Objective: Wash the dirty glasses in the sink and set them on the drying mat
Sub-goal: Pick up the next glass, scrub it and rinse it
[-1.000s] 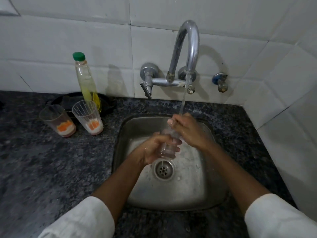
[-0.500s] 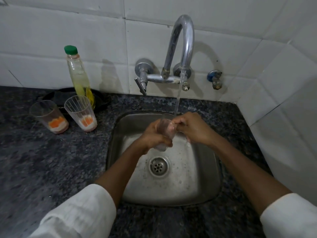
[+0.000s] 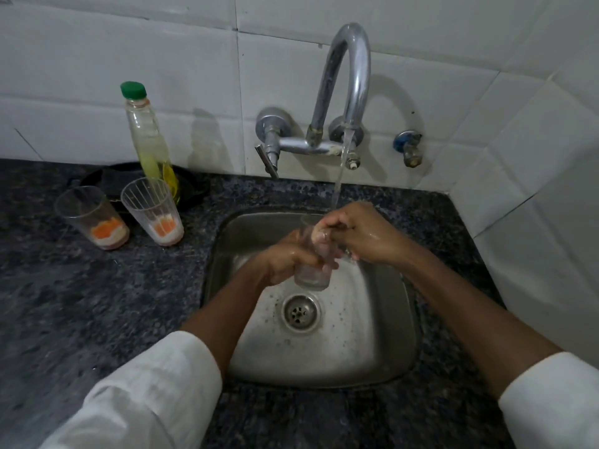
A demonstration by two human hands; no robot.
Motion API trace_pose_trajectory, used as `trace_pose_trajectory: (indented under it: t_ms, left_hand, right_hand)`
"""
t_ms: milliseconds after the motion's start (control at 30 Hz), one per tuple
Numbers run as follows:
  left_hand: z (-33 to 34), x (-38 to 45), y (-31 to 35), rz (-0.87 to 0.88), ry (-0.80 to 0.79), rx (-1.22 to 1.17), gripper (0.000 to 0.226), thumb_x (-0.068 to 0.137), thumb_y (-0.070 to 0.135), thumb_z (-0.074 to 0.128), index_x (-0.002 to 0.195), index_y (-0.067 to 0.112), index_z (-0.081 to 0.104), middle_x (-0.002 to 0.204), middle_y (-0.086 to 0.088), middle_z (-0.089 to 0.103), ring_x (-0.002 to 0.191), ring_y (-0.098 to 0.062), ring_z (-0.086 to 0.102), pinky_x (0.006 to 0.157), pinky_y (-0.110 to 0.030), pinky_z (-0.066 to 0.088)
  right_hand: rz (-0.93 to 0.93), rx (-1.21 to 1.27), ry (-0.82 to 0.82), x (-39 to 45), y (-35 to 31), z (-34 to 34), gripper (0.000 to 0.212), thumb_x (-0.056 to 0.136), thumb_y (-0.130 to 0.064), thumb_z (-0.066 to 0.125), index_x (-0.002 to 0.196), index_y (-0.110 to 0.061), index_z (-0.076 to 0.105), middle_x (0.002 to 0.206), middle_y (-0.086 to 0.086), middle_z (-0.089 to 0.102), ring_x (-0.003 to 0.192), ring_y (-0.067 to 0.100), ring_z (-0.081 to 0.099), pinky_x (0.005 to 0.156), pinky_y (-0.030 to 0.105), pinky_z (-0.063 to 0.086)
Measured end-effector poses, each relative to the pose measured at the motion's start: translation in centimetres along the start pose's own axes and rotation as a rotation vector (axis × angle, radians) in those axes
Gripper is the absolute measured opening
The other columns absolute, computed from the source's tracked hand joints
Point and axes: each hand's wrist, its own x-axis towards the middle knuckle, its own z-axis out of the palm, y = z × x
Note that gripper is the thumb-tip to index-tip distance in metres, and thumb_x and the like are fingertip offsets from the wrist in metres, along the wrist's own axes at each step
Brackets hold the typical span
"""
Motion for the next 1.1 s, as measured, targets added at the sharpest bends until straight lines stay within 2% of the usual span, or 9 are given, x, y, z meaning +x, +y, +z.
trace_pose_trajectory:
  t_ms: [167,233,433,500,633,733,833,1000,1100]
  left_hand:
    - [4.2,1.6,-1.2,-0.041,0.685,0.209,0.05,0.048,0.025,0.084,0.095,0.02,0.067,0.089,0.001,0.075,0.084,-0.019,0.072,0.076,-0.04,0.061]
    - [4.8,1.6,-1.8,-0.011,0.759,0.281,0.055,0.043,0.038,0.083,0.095,0.026,0.066,0.085,0.006,0.074,0.077,-0.014,0.072,0.07,-0.041,0.062]
    - [1.5,-1.1,0.7,0.004,0.02,-0.111,0.047,0.067,-0.006,0.069,0.11,0.014,0.064,0.1,-0.011,0.071,0.095,-0.028,0.068,0.082,-0.039,0.057]
    - [2.0,-0.4,0.2,0.004,0.167,-0.072,0.038,0.061,0.002,0.073,0.096,0.016,0.068,0.094,-0.015,0.068,0.088,-0.032,0.065,0.08,-0.04,0.054]
    - [5.1,1.1,-0.8,0.081,0.726,0.326,0.059,0.057,0.018,0.088,0.109,0.027,0.061,0.096,0.006,0.071,0.084,-0.019,0.072,0.07,-0.041,0.062]
    - [3.1,0.1,-0.4,0.063,0.392,0.187,0.066,0.06,0.008,0.087,0.117,0.023,0.059,0.105,0.004,0.071,0.096,-0.016,0.07,0.08,-0.035,0.06]
    - [1.0,-0.5,-0.3,-0.015,0.047,-0.071,0.063,0.061,0.004,0.076,0.121,0.004,0.059,0.108,-0.013,0.068,0.103,-0.031,0.066,0.096,-0.05,0.051]
    - [5.0,0.9,-1.2,-0.003,0.777,0.484,0.058,0.054,0.024,0.088,0.105,0.023,0.06,0.094,0.006,0.069,0.084,-0.018,0.067,0.07,-0.033,0.056]
    - [3.5,0.2,-1.3,0.057,0.467,0.318,0.066,0.058,0.013,0.091,0.115,0.024,0.06,0.107,0.003,0.071,0.098,-0.017,0.069,0.074,-0.026,0.058]
  right_hand:
    - [0.052,-0.125,0.109,1.1,0.9,1.1,0.02,0.092,-0.015,0.065,0.079,-0.004,0.075,0.057,-0.007,0.061,0.044,-0.004,0.056,0.05,0.01,0.04]
    - [0.063,-0.078,0.156,1.0,1.3,1.6,0.023,0.092,-0.019,0.065,0.077,-0.005,0.075,0.057,-0.005,0.063,0.043,-0.003,0.056,0.05,0.013,0.041]
    - [-0.056,0.026,0.097,-0.3,0.6,0.4,0.025,0.093,-0.016,0.064,0.071,-0.007,0.073,0.049,-0.015,0.062,0.046,-0.001,0.059,0.053,0.016,0.045]
    - [-0.014,-0.056,0.133,0.3,0.6,0.7,0.029,0.093,-0.02,0.063,0.068,-0.007,0.07,0.05,-0.011,0.06,0.045,0.002,0.057,0.052,0.02,0.044]
    - [0.098,-0.178,0.208,1.2,0.8,1.3,0.032,0.092,-0.02,0.064,0.065,-0.003,0.067,0.053,-0.003,0.056,0.046,0.002,0.05,0.051,0.017,0.035]
    - [0.01,-0.114,0.186,0.4,0.6,0.6,0.029,0.092,-0.015,0.064,0.063,-0.012,0.066,0.05,-0.01,0.054,0.042,-0.003,0.053,0.048,0.01,0.034]
    - [-0.081,-0.074,0.133,0.0,0.6,0.3,0.022,0.093,-0.016,0.063,0.076,-0.007,0.074,0.064,0.001,0.07,0.052,0.002,0.064,0.052,0.014,0.046]
    - [0.061,-0.23,0.195,1.2,1.5,2.0,0.027,0.092,-0.018,0.064,0.074,0.0,0.073,0.068,0.009,0.07,0.052,0.011,0.056,0.054,0.024,0.041]
    - [-0.02,-0.152,0.194,0.6,1.9,1.4,0.027,0.093,-0.016,0.063,0.069,-0.008,0.072,0.061,0.002,0.068,0.049,0.005,0.058,0.054,0.025,0.045]
